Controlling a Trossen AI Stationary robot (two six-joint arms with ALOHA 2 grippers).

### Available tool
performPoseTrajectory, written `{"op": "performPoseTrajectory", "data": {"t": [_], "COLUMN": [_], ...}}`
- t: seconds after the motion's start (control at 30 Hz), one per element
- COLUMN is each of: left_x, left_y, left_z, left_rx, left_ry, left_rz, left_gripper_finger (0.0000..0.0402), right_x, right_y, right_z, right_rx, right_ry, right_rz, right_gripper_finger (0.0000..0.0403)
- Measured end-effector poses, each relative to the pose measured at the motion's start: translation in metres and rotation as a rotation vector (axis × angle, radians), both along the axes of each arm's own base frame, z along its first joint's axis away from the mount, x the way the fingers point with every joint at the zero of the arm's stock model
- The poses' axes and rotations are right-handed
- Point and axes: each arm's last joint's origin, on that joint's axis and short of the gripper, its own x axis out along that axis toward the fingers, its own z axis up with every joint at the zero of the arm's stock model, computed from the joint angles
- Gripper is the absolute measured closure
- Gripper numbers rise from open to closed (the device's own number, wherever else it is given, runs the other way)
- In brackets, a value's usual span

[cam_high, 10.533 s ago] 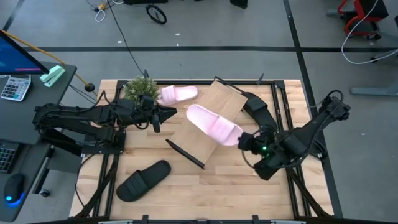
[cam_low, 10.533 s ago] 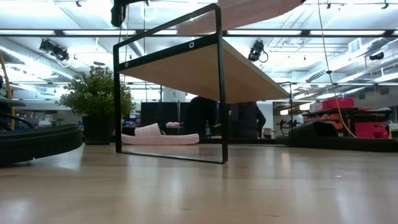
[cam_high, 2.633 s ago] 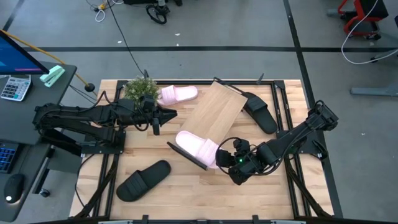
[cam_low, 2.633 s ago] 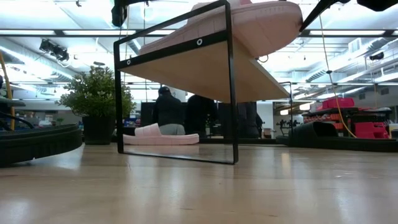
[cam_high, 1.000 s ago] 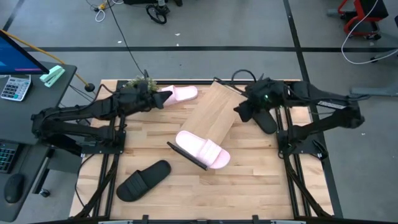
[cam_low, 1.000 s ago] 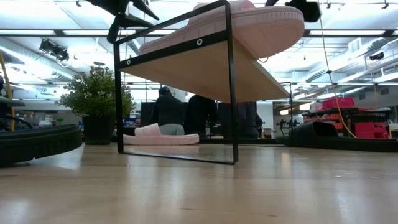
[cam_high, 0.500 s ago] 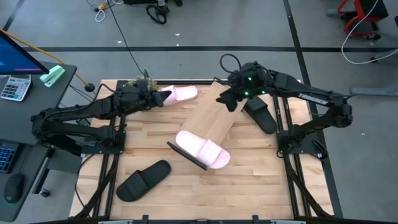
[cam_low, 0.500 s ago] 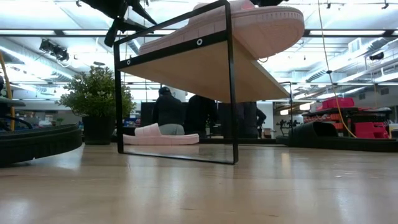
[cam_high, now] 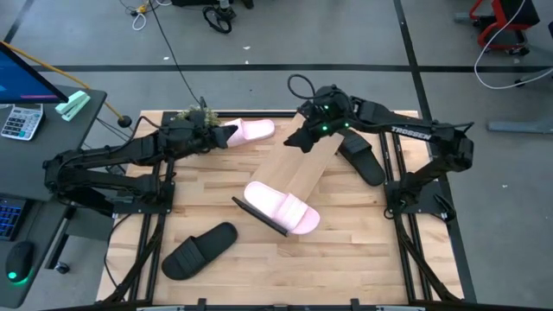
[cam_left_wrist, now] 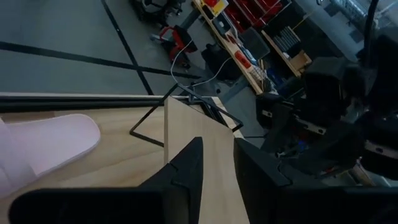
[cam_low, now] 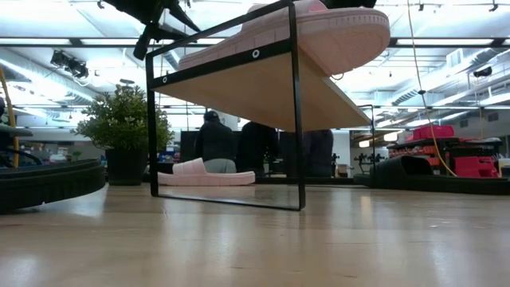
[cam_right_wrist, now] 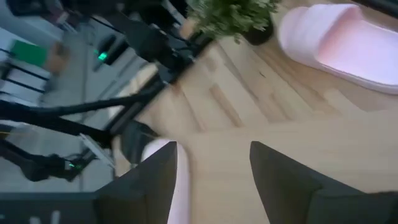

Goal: Pick and place slides into the shelf
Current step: Put the pink slipper on the shelf

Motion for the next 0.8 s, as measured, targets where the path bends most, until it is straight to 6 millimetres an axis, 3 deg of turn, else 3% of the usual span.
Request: {"op": "performPoseTrajectory", "data": {"t": [0.33,0.8], "left_x": [-0.004,-0.008], "left_y": [0.014,0.025], "left_z": [0.000,0.000], "left_rx": [0.010,0.003], "left_ry": [0.008,0.011], "left_rz": [0.068,0.046], "left_gripper_finger": [0.0311,0.0311], "right_x": [0.032,0.058], "right_y": [-0.027,-0.069], "right_z": [0.006,0.027], "right_rx": [0.011,-0.013], "right_ry": [-0.040,-0.112], "right_rz": [-0.043,-0.094], "right_gripper_finger": [0.0195,0.0195]}}
